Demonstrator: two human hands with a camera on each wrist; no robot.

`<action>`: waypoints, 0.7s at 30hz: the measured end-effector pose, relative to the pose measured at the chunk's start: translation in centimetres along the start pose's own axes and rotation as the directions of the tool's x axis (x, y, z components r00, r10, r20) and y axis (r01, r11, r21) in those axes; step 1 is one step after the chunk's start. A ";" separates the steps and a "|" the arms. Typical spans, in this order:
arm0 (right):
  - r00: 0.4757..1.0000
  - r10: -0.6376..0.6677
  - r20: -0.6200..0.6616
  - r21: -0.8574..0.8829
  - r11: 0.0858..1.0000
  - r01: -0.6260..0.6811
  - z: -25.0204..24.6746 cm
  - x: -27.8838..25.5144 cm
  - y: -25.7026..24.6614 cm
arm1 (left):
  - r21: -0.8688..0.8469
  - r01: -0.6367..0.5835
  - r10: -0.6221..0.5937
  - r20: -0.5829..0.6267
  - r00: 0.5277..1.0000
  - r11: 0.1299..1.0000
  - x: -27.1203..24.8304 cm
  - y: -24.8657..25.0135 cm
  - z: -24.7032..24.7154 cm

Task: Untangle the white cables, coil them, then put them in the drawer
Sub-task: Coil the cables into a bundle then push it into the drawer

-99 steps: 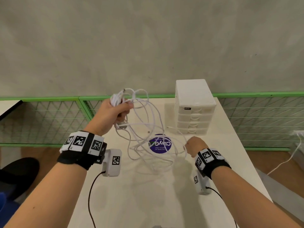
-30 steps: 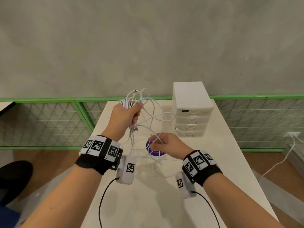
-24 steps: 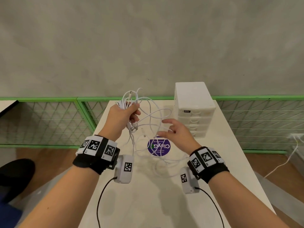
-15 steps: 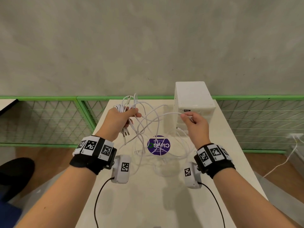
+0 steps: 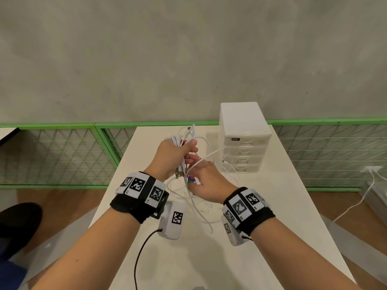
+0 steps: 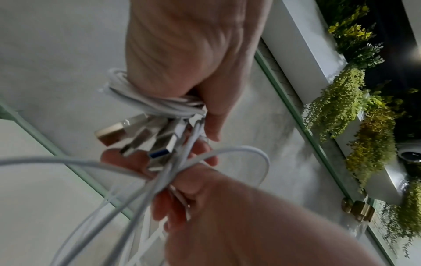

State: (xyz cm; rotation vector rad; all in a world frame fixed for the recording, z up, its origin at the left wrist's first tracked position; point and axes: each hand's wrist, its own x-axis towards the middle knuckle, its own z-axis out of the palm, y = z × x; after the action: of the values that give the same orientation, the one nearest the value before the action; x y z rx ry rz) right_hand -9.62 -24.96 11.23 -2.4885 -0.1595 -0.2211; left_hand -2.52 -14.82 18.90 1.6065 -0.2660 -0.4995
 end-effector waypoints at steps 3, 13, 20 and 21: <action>0.989 0.093 -0.115 -0.112 0.988 -0.106 -0.4 -0.5 -0.8 | -0.043 -0.017 0.016 -0.020 1.000 0.999 0.0 0.2 -0.1; 0.919 0.108 -0.378 0.102 0.992 -0.075 -0.3 -1.5 0.4 | 0.043 -0.101 0.109 -0.235 0.966 0.994 0.3 -0.4 -1.3; 0.848 0.086 -0.522 0.152 0.988 -0.007 -0.4 -2.3 0.5 | 0.085 -0.161 0.180 -0.318 0.931 0.983 0.4 -0.3 -2.0; 0.842 0.086 -0.532 0.133 0.991 -0.018 -0.5 -2.2 0.6 | 0.090 -0.158 0.179 -0.326 0.928 0.983 0.4 -0.4 -2.0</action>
State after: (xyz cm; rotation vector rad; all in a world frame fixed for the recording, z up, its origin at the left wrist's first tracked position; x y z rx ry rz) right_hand -11.74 -25.87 10.90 -2.2061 0.1286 -0.8489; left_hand -1.27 -13.22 18.47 1.6813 -0.1630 -0.0826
